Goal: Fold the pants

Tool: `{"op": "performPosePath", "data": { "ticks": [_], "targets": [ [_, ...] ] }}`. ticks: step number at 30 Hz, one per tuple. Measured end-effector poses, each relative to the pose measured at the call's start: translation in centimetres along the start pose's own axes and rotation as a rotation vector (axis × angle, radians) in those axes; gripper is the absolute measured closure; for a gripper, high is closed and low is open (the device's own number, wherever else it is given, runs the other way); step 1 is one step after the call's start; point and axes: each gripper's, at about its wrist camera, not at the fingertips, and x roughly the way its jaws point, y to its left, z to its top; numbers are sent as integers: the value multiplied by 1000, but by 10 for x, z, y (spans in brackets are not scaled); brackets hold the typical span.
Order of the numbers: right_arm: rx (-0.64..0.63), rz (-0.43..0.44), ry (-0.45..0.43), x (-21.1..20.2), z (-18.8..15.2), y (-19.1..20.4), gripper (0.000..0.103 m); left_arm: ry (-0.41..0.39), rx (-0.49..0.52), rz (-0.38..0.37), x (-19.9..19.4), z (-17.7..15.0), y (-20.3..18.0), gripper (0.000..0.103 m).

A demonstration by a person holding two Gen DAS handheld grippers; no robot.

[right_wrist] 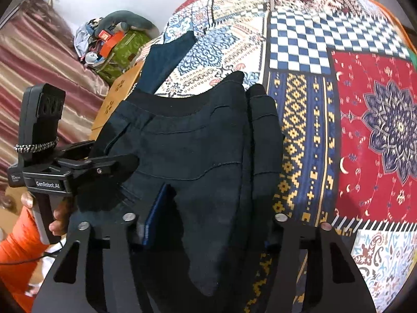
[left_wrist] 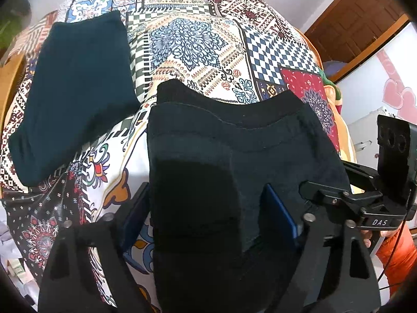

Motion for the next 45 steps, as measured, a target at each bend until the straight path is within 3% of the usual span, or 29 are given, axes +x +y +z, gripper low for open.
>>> {"op": "performPosePath", "data": {
  "ticks": [2, 3, 7, 11, 18, 30, 38, 45],
  "targets": [
    [-18, -17, -16, 0, 3, 5, 68, -8, 11, -13, -3, 0, -3, 36],
    [-25, -26, -27, -1, 4, 7, 72, -10, 16, -12, -5, 0, -5, 37],
    [-66, -59, -34, -1, 7, 16, 77, -38, 51, 25, -12, -1, -12, 54],
    [-94, -79, -51, -6, 9, 24, 81, -48, 34, 9, -22, -1, -7, 68],
    [-153, -97, -106, -24, 16, 46, 83, -129, 30, 12, -53, -6, -16, 73],
    [-274, -82, -284, -71, 43, 105, 84, -404, 68, 74, -158, -13, -18, 74],
    [-341, -39, -370, -62, 94, 142, 84, -557, 31, 133, -210, 9, 30, 74],
    [-363, -18, -355, -15, 147, 151, 84, -595, -11, 220, -202, 34, 87, 74]
  ]
}}
